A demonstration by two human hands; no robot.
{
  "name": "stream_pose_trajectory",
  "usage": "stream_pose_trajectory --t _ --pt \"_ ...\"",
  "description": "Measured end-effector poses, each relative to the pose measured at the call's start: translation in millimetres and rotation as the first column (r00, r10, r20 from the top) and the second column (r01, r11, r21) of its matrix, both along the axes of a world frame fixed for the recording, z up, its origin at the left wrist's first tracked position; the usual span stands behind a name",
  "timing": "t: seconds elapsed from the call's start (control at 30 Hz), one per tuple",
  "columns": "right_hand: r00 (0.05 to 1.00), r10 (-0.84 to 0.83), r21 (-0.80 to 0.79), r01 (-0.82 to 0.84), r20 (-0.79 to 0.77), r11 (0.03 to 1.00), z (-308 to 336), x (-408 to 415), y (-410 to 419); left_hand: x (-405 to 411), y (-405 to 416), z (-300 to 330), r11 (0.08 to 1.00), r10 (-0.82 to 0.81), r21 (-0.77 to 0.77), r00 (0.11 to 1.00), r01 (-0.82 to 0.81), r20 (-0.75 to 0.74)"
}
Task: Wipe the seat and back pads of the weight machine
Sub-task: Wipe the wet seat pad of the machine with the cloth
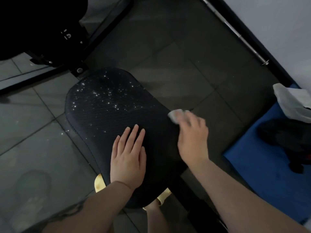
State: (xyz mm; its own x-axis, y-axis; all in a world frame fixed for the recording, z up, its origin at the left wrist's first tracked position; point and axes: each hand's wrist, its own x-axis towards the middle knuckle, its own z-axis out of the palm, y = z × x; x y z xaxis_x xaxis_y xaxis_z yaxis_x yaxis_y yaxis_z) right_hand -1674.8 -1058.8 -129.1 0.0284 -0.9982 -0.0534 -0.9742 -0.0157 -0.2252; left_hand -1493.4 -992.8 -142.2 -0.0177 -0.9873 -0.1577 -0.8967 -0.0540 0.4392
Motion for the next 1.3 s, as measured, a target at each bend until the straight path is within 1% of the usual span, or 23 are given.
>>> stream_pose_trajectory --t 0.07,0.13,0.23,0.33,0.4,0.47,0.53,0.57,0.6,0.67,0.73,0.8,0.87,0.9,0.93,0.97,1.0,1.03,1.07,1.1,1.17,1.23,1.3 --pt "0.947 -0.316 0.083 0.311 0.058 0.947 -2 -2 0 0 1 0 1.000 -0.001 -0.007 1.000 0.001 -0.001" --pt "0.899 -0.429 0.117 0.419 0.087 0.901 0 6 10 0 0 0 1.000 0.003 -0.009 1.000 -0.003 -0.006" --pt "0.896 -0.424 0.053 0.420 0.130 0.906 5 22 9 -1 0 -1 1.000 -0.004 -0.009 1.000 0.004 -0.006" --pt "0.973 -0.199 0.013 0.199 0.114 0.980 0 42 -22 1 0 -2 1.000 -0.013 -0.004 1.000 0.013 -0.008" --pt "0.993 -0.086 0.012 0.085 0.087 0.996 -4 38 -27 2 0 -2 1.000 -0.009 0.005 1.000 0.009 -0.013" --pt "0.990 -0.141 0.015 0.140 0.025 0.990 -3 20 -10 3 -2 0 1.000 -0.002 0.024 1.000 0.003 -0.031" --pt "0.950 -0.309 -0.047 0.311 0.050 0.949 5 13 20 4 -3 2 1.000 -0.003 0.030 0.998 0.005 -0.063" --pt "0.934 -0.349 -0.060 0.354 0.075 0.933 8 19 34 6 -3 1 0.999 -0.007 0.030 0.996 0.009 -0.090" --pt "0.943 -0.319 -0.049 0.324 0.095 0.945 8 31 45 11 -1 1 0.999 -0.002 0.033 0.994 0.006 -0.110" --pt "0.990 -0.056 -0.032 0.061 0.132 0.998 7 63 60 22 8 0 0.996 0.067 0.061 0.993 -0.061 -0.102" --pt "0.968 0.188 -0.022 -0.187 0.165 0.982 1 88 62 36 22 1 0.974 0.203 0.113 0.978 -0.197 -0.048" --pt "0.907 0.390 -0.022 -0.391 0.158 0.920 -5 92 39 44 35 -1 0.954 0.264 0.149 0.964 -0.260 -0.008" --pt "0.782 0.619 -0.039 -0.618 0.071 0.785 -13 84 4 49 40 -4 0.953 0.264 0.157 0.964 -0.261 -0.003" --pt "0.764 0.644 -0.035 -0.643 0.037 0.765 -15 75 -15 49 38 -5 0.951 0.273 0.155 0.962 -0.268 -0.007" --pt "0.832 0.553 -0.026 -0.553 0.038 0.833 -15 67 -29 49 35 -5 0.946 0.290 0.156 0.957 -0.285 -0.014" --pt "0.934 0.353 -0.025 -0.352 0.057 0.936 -15 62 -36 48 34 -5 0.940 0.308 0.159 0.951 -0.301 -0.020" --pt "0.991 0.109 -0.030 -0.107 0.082 0.994 -11 64 -31 48 32 -6 0.937 0.319 0.159 0.947 -0.311 -0.028" --pt "0.993 -0.066 -0.044 0.071 0.099 0.997 -8 72 -16 48 32 -6 0.934 0.328 0.160 0.944 -0.318 -0.038" --pt "0.988 -0.117 -0.067 0.124 0.101 0.990 -6 83 2 48 32 -7 0.932 0.333 0.165 0.942 -0.322 -0.046" --pt "0.993 -0.052 -0.091 0.062 0.105 0.994 -5 96 18 48 33 -7 0.928 0.343 0.170 0.938 -0.330 -0.050" --pt "0.963 0.229 -0.098 -0.217 0.142 0.971 -12 114 35 49 33 -9 0.920 0.367 0.171 0.929 -0.353 -0.055" --pt "0.845 0.506 -0.062 -0.503 0.174 0.862 -19 116 14 50 34 -9 0.914 0.383 0.170 0.922 -0.368 -0.060" --pt "0.707 0.688 -0.025 -0.694 0.167 0.719 -25 107 -24 50 33 -8 0.911 0.394 0.162 0.916 -0.379 -0.072"
